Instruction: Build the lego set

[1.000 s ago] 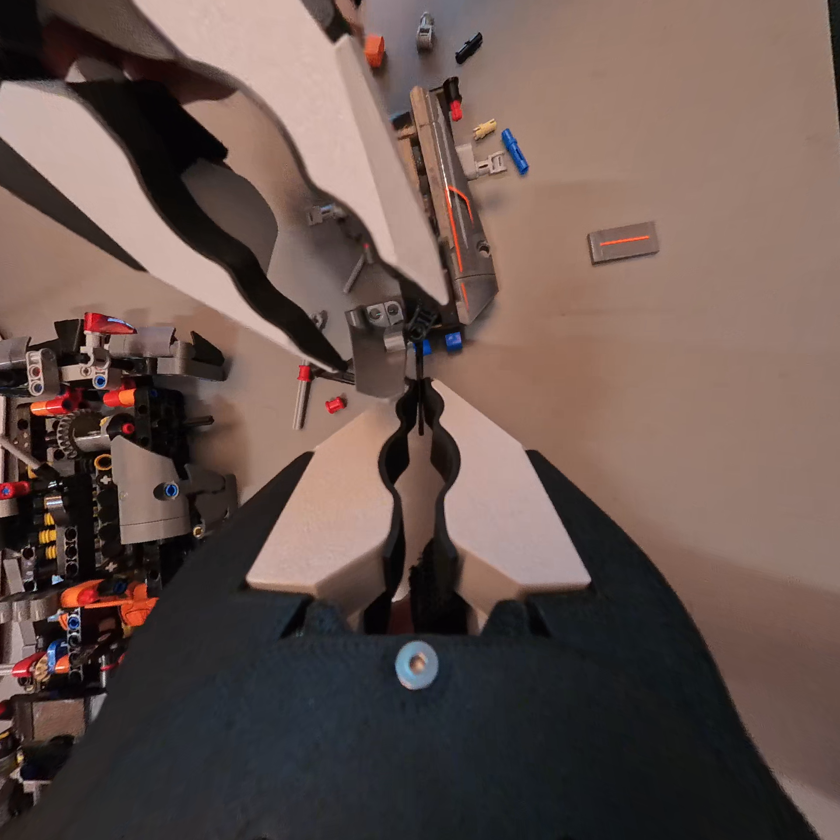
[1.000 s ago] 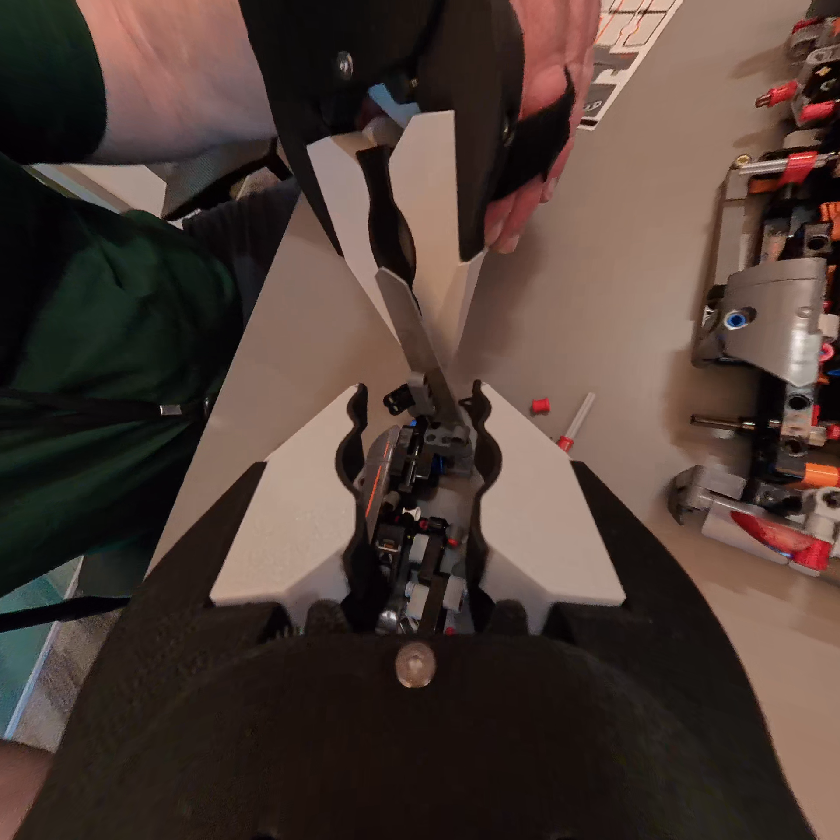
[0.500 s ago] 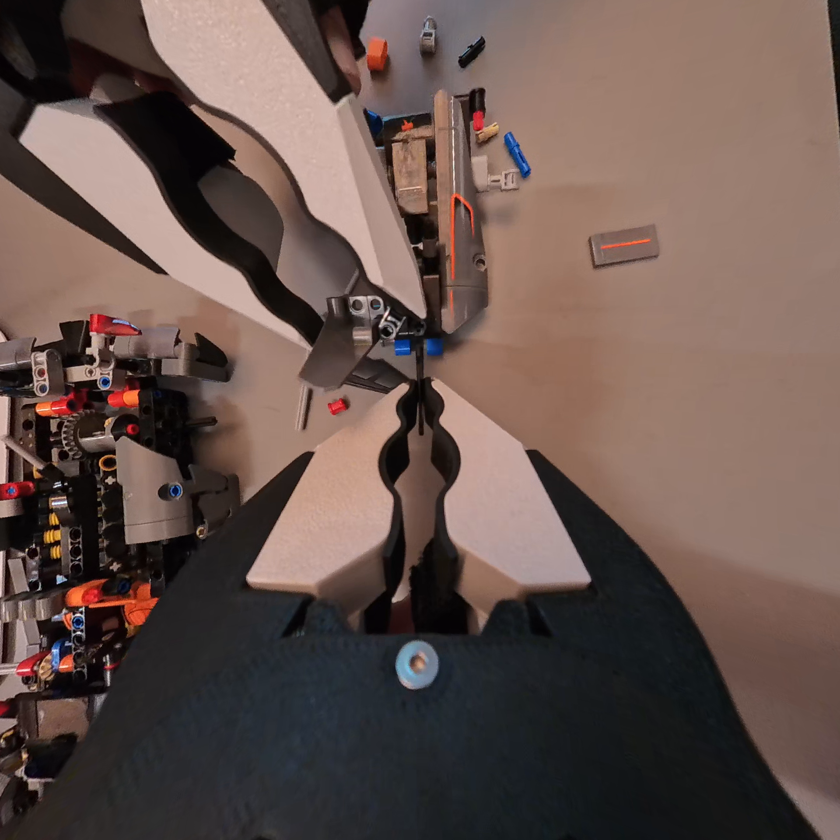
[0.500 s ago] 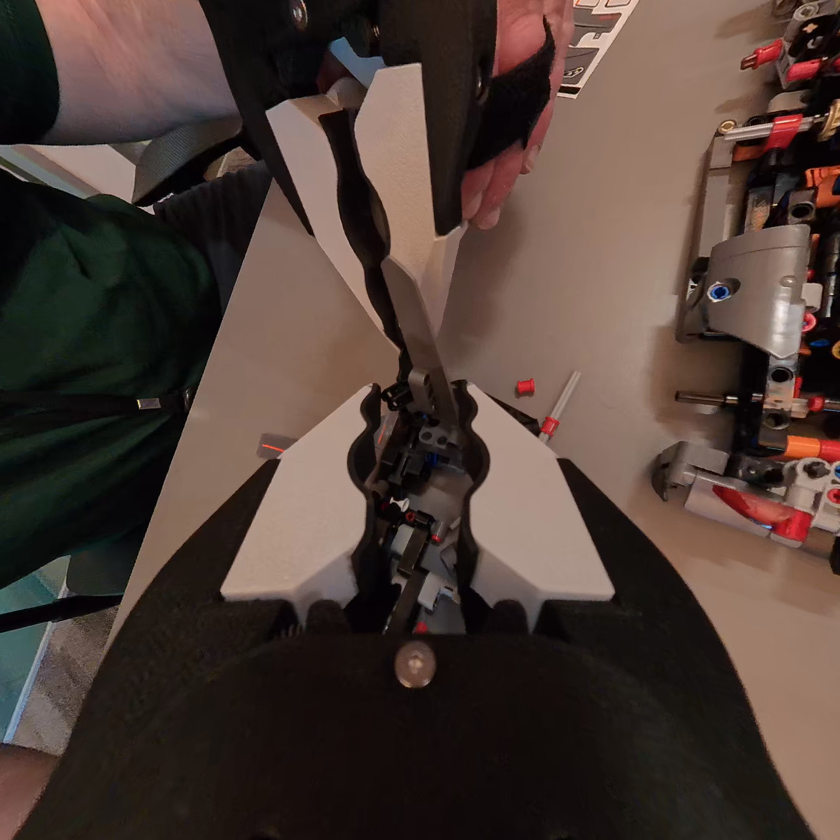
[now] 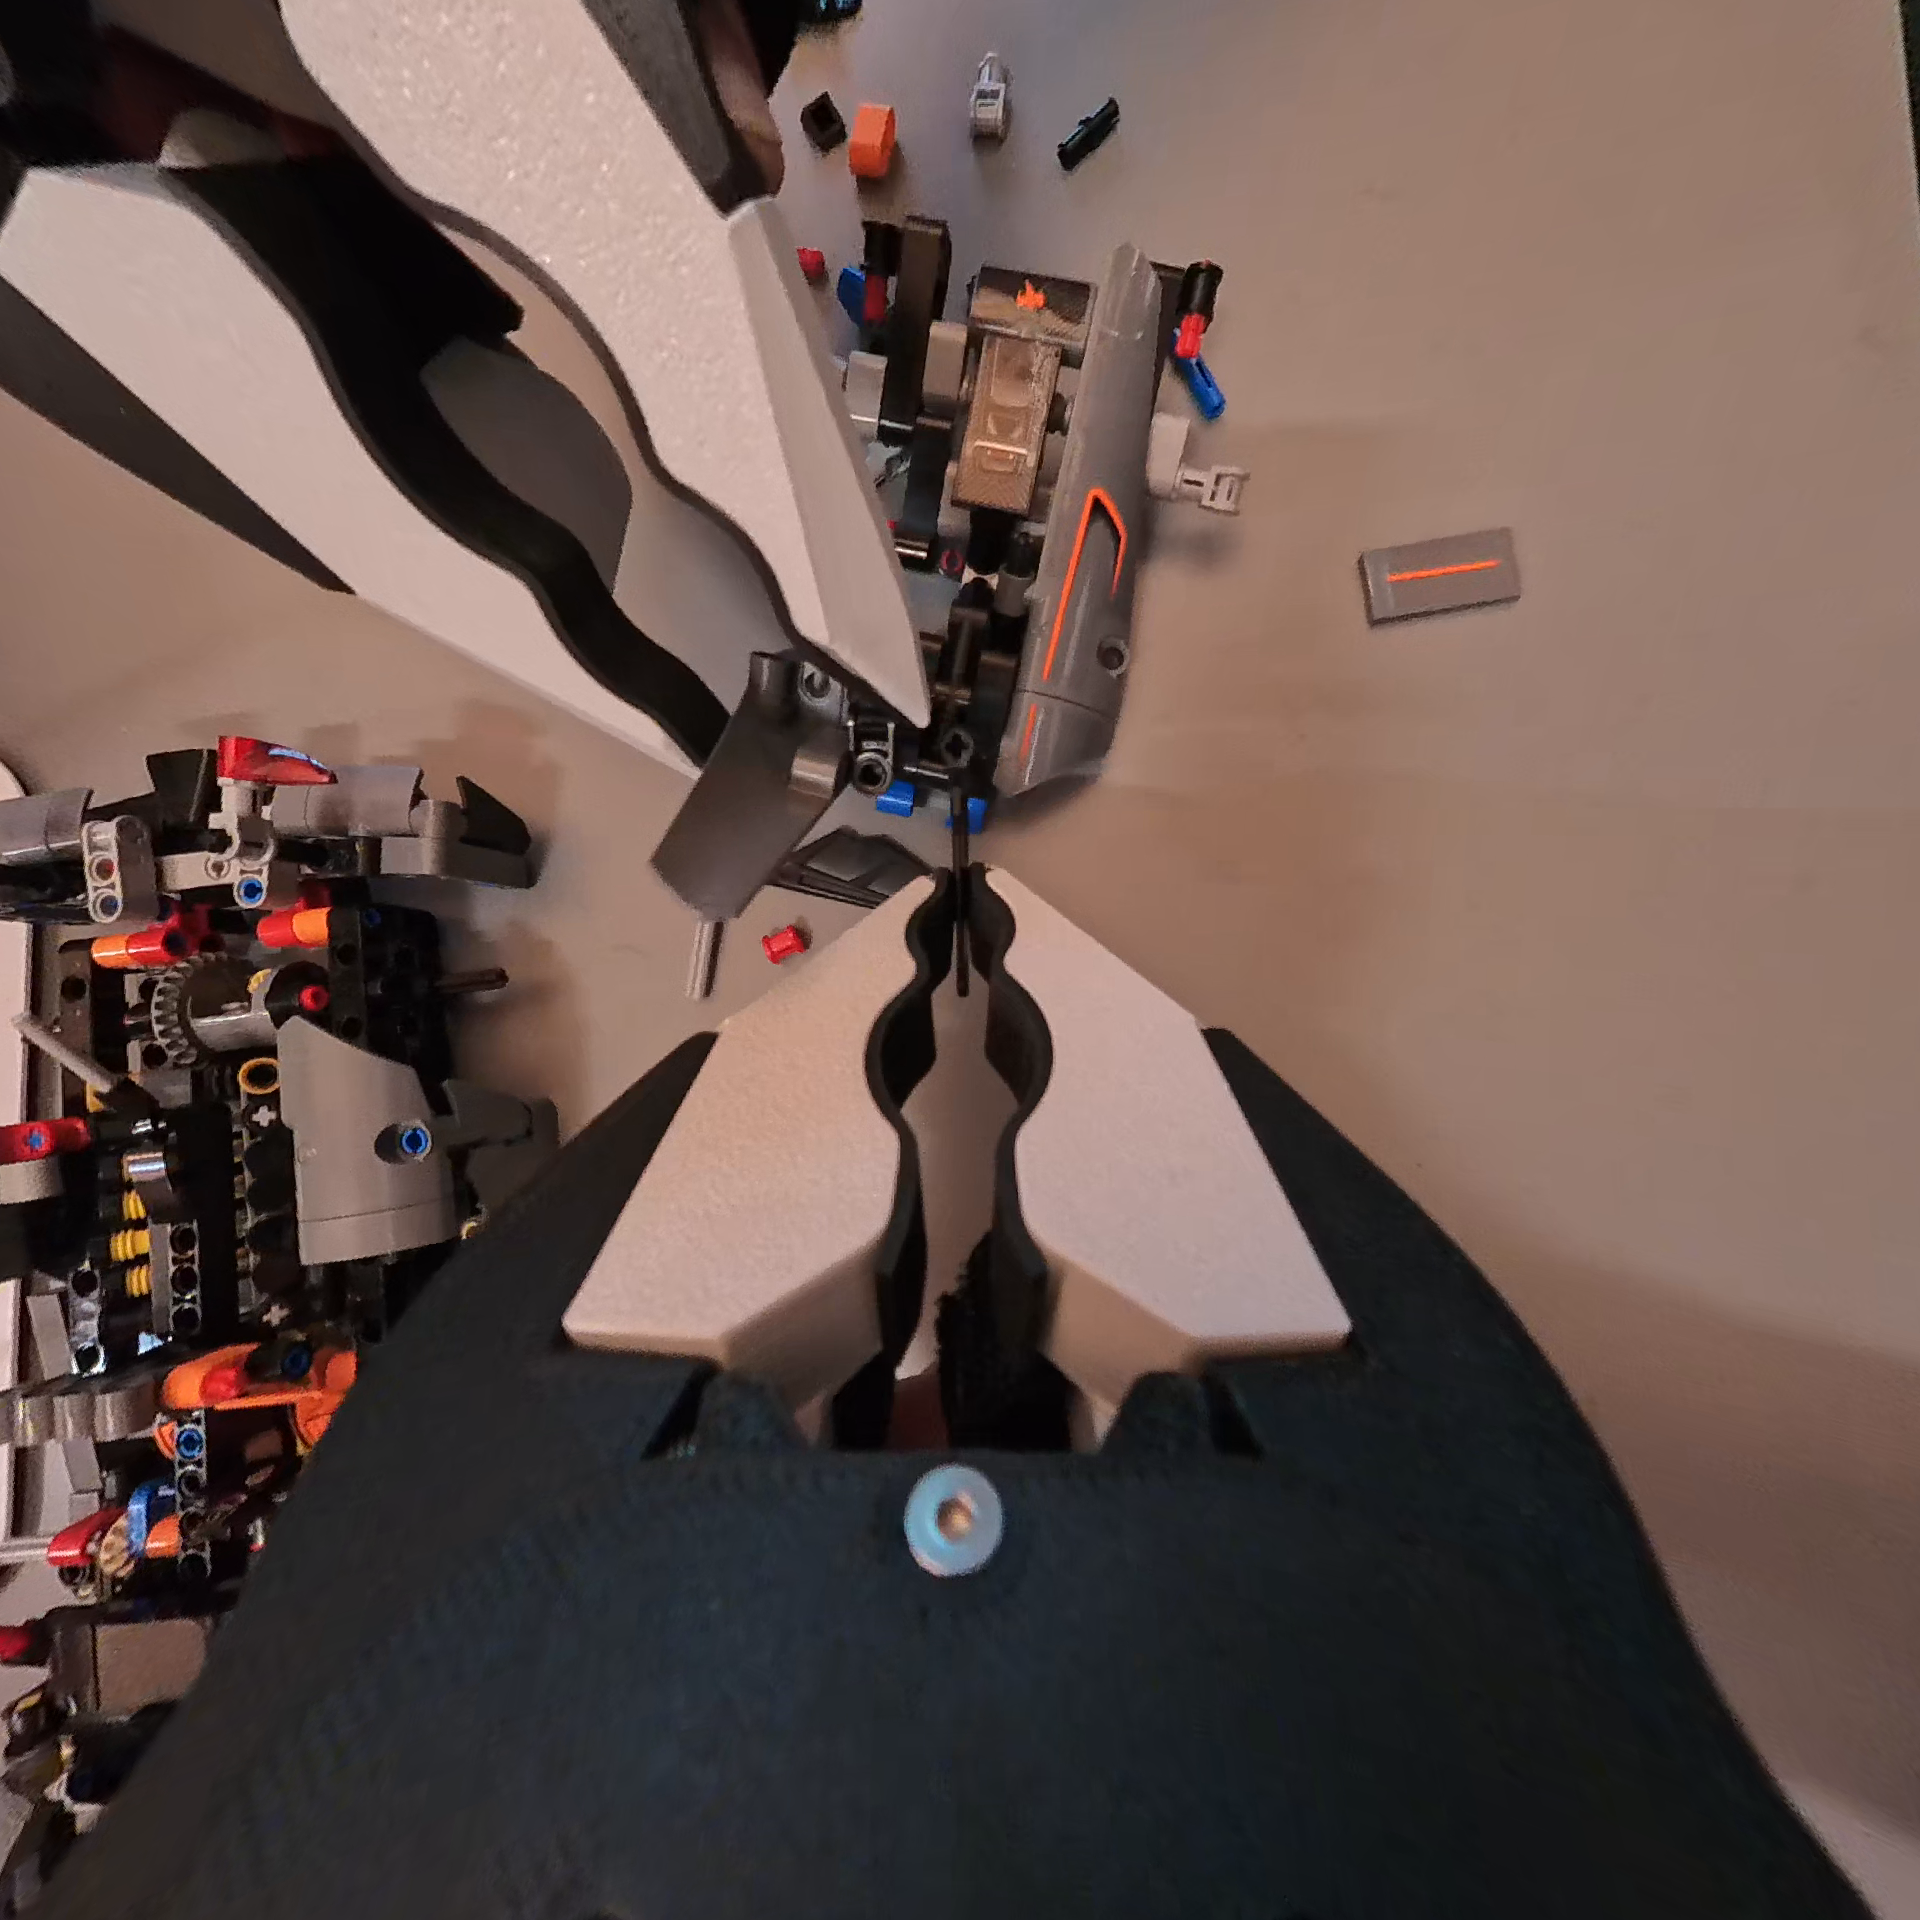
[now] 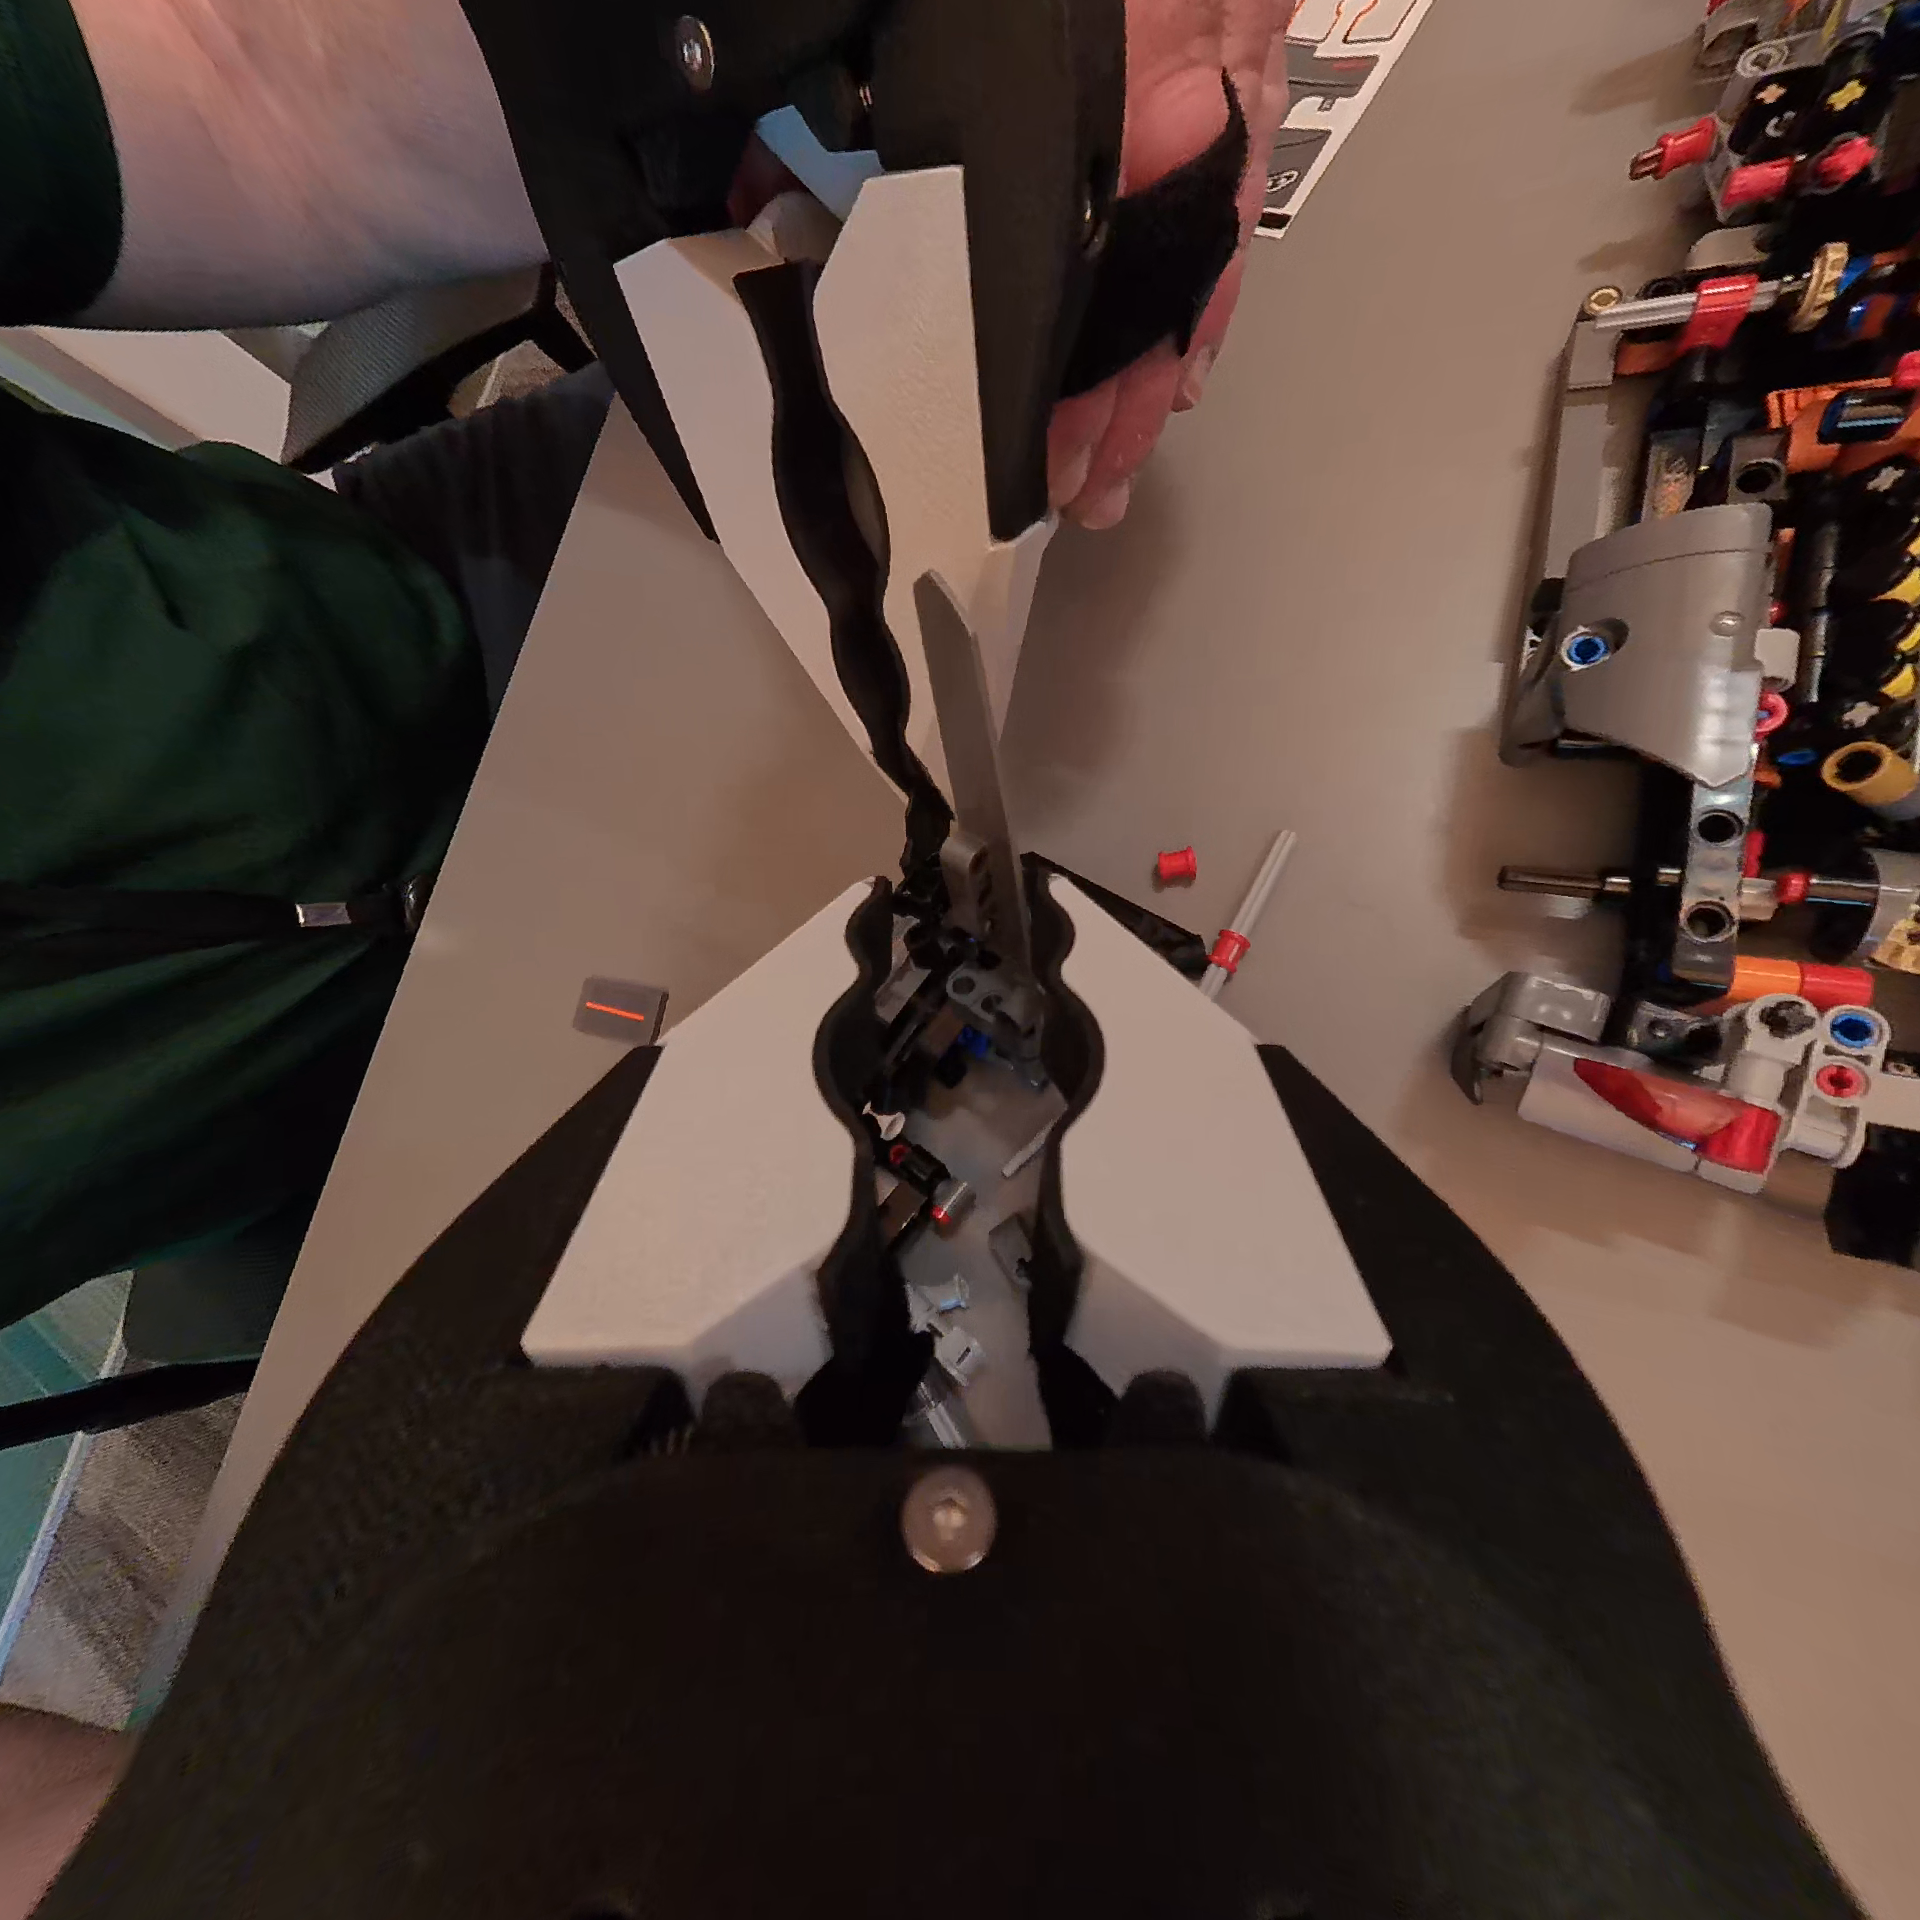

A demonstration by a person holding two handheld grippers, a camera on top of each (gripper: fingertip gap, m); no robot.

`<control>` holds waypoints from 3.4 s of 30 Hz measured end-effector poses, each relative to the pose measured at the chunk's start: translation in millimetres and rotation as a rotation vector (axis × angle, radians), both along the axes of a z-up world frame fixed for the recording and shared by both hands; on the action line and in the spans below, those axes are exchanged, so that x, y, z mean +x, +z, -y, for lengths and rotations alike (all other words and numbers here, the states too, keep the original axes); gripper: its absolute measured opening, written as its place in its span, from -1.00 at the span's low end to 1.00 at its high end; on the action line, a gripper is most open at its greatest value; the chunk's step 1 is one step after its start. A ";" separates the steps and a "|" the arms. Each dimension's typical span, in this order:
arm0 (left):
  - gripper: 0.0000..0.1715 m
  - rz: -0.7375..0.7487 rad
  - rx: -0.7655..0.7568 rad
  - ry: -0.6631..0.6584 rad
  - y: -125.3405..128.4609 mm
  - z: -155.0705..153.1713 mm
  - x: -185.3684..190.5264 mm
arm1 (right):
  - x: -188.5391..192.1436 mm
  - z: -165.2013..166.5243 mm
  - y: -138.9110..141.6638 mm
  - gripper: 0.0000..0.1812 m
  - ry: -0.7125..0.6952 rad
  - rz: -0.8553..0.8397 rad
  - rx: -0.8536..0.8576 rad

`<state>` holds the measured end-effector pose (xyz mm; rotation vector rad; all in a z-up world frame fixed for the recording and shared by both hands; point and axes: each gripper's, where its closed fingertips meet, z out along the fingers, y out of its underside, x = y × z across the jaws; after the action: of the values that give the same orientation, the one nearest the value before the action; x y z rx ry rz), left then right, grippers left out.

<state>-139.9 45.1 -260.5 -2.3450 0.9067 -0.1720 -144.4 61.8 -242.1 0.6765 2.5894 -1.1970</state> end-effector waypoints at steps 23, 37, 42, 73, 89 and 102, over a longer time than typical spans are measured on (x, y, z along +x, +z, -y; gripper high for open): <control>-1.00 0.051 0.005 0.003 2.2 -6.5 -9.4 | 0.2 -0.5 -1.1 -0.74 0.005 0.035 -0.050; -1.00 0.083 -0.006 -0.077 4.1 -6.8 -7.1 | 3.8 -0.9 -0.8 -0.74 0.034 0.048 -0.084; -1.00 0.097 -0.009 -0.120 7.5 -8.0 -8.5 | 4.4 -2.8 -1.3 -0.75 0.037 0.062 -0.099; -1.00 0.407 0.172 0.012 14.6 -8.7 -4.9 | 10.6 -0.5 -4.6 -0.77 0.092 0.049 -0.146; -1.00 0.536 0.246 0.080 20.8 -11.7 -3.5 | 11.4 1.5 -4.3 -0.78 0.095 0.070 -0.183; -1.00 0.539 0.258 0.104 21.7 -9.8 -2.5 | 13.2 3.3 -4.4 -0.77 0.102 0.090 -0.200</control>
<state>-142.4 54.9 -238.7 -1.9528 0.5053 -0.5765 -131.2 58.5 -246.5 0.5368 2.3607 -1.3374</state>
